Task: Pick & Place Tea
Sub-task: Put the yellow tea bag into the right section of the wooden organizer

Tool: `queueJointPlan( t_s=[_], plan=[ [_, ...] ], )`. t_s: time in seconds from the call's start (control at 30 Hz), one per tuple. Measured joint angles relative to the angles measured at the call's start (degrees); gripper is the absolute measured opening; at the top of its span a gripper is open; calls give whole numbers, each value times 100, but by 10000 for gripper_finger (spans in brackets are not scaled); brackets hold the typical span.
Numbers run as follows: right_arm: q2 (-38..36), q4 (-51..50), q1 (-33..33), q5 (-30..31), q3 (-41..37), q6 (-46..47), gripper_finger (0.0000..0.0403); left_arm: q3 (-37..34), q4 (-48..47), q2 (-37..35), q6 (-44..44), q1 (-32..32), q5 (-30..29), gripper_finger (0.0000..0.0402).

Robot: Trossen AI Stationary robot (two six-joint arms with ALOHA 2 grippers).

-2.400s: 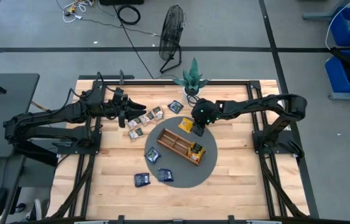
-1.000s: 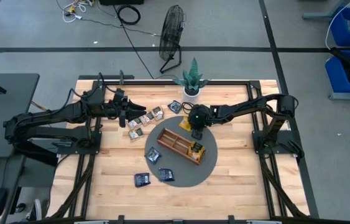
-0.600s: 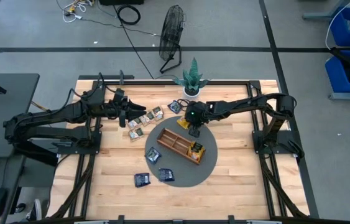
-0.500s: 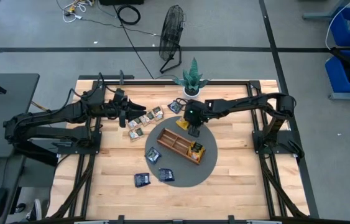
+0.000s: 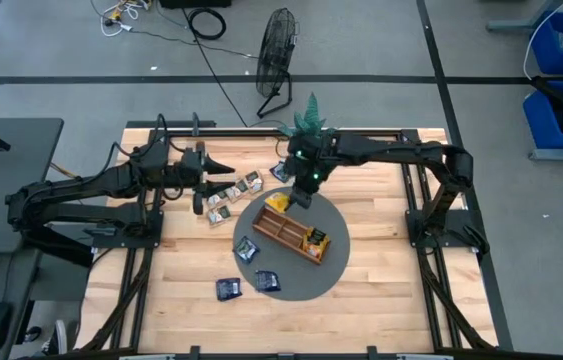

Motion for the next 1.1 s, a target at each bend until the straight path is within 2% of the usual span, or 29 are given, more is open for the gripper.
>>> queueJointPlan(
  t_s=[0.17,0.47,0.7,0.93,1.1],
  plan=[
    [0,-2,-92,-844,448,989,0,0,0,2,908,0,-3,179],
    [-4,701,-70,-1825,596,2892,0,1,-132,2,1463,0,0,179],
    [-4,1532,-60,-1905,596,3783,0,2,-432,6,1387,0,75,179],
    [-4,1833,-47,-1679,596,4159,0,2,-423,6,1347,-181,131,179],
    [-4,2427,-26,-1674,596,4612,0,4,-411,122,1345,-332,144,179]
  ],
)
